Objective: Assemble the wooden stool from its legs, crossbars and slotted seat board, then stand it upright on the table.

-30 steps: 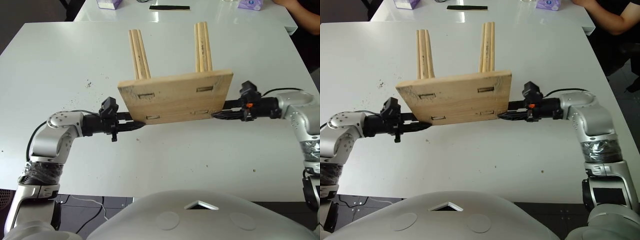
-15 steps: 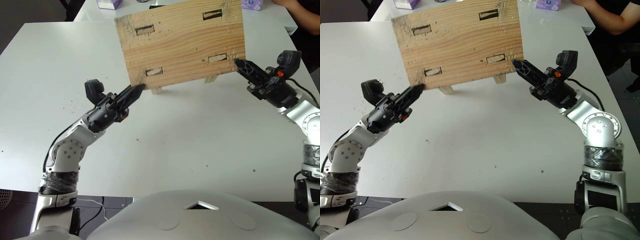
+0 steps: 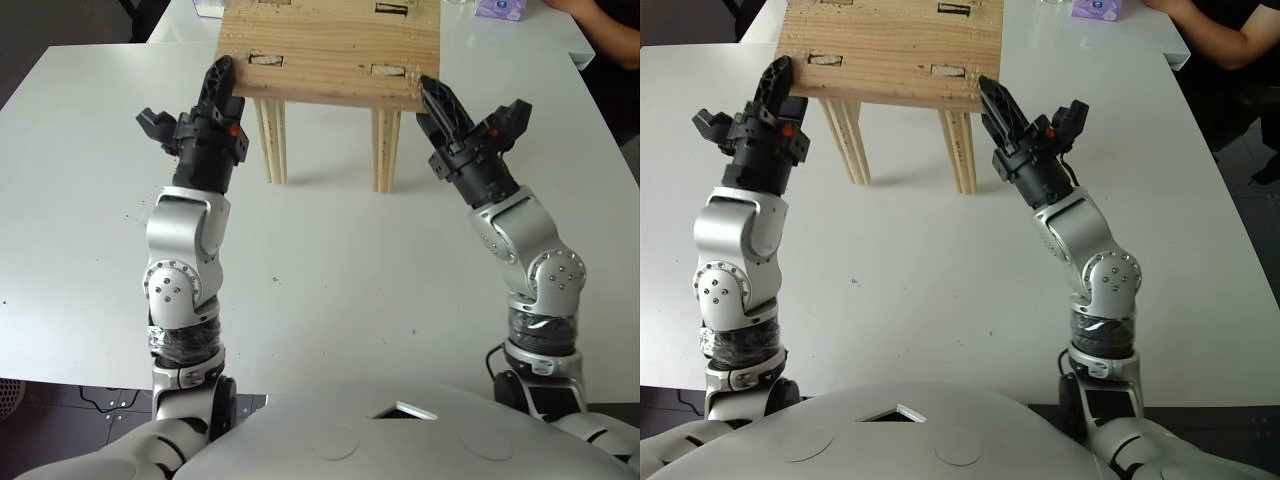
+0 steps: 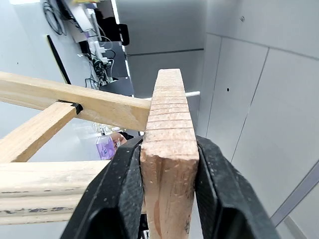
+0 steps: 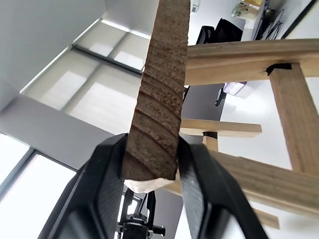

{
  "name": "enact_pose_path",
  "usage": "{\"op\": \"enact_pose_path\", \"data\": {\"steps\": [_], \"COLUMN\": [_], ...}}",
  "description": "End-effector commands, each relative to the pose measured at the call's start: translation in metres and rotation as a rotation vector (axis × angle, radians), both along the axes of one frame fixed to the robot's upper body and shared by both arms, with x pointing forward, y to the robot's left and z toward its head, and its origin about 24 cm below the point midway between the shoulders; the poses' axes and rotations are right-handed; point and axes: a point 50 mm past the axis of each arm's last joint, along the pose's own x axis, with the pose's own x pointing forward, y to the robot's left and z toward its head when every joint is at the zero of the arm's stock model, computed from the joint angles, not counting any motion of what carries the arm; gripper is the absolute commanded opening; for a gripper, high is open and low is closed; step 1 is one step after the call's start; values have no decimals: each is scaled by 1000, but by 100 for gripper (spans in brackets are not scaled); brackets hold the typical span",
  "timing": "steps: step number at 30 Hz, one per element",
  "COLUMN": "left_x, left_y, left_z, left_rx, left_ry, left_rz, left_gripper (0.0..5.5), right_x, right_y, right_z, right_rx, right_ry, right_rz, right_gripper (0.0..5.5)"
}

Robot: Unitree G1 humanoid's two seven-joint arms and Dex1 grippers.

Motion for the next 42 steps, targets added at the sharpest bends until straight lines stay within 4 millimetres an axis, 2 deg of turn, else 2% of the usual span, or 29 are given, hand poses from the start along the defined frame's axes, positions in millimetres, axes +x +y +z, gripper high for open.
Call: {"op": "enact_pose_path", "data": {"steps": [1, 4, 14, 19, 22, 27, 28, 29, 30, 37, 40, 42], "left_x": [-13, -15, -11, -8, -5, -5, -5, -5, -4, -4, -6, -8], "left_y": [-1, -5, -6, -6, -7, -12, -11, -11, -10, -7, -3, 6], "left_z": [35, 21, 11, -17, -26, -26, -25, -25, -25, -13, -4, 2], "left_rx": [-180, -189, -201, -132, -83, -63, -57, -52, -45, -5, 155, 296], "left_ry": [105, 215, 321, 390, 388, 343, 335, 324, 317, 227, 128, 59], "left_rz": [6, 10, 50, 79, 75, 41, 42, 44, 43, 62, 83, 130], "left_gripper": [129, 129, 130, 130, 131, 131, 131, 131, 167, 260, 260, 260], "right_x": [-30, -23, -6, -4, -6, -1, 0, 1, 2, 7, 17, 28], "right_y": [-2, -2, -2, 2, 4, 3, 2, 1, 1, -6, -22, -37], "right_z": [99, 88, 37, 2, -8, -8, -6, -4, -3, 4, 9, 22], "right_rx": [286, 259, 96, 15, -6, -27, -46, -55, -59, -82, -249, -415], "right_ry": [-225, -112, 222, 361, 379, 342, 316, 297, 283, 201, 147, 25], "right_rz": [28, 13, -64, -93, -96, -123, -132, -138, -143, -208, -369, -500], "right_gripper": [148, 148, 148, 146, 136, 134, 171, 183, 198, 305, 347, 366]}}
